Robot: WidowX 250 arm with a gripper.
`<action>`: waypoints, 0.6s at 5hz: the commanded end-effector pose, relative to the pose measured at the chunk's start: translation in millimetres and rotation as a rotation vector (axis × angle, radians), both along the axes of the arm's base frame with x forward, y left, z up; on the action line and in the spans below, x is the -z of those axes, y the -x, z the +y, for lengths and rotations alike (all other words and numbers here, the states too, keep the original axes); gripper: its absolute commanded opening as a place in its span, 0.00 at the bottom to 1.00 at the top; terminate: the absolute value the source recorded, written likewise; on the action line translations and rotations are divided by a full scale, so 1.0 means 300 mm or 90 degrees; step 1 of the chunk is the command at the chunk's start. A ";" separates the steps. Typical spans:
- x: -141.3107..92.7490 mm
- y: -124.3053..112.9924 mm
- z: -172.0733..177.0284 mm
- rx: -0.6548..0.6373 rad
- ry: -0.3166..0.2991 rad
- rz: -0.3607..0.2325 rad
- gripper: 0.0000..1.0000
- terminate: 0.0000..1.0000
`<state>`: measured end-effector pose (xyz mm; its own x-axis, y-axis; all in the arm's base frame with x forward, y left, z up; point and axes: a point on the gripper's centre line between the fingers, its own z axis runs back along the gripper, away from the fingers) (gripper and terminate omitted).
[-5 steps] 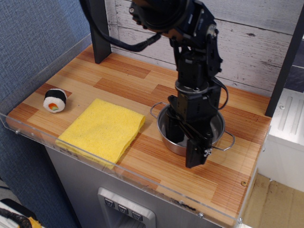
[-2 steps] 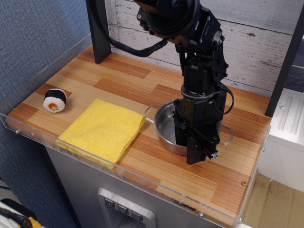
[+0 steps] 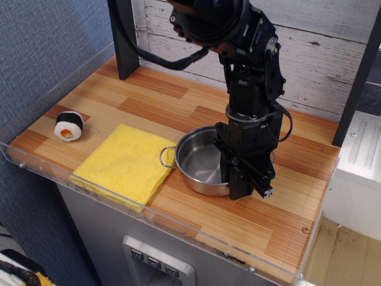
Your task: Put the pot on the cloth.
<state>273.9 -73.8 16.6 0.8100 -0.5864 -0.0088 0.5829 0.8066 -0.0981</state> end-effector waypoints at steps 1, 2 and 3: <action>-0.214 -0.052 -0.030 -0.055 0.052 -0.098 0.00 0.00; -0.369 -0.060 -0.073 -0.090 0.101 -0.140 0.00 0.00; -0.501 -0.033 -0.055 -0.172 0.085 -0.153 0.00 0.00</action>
<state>283.4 -89.3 151.2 0.9229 -0.3228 0.2098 0.3493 0.9313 -0.1037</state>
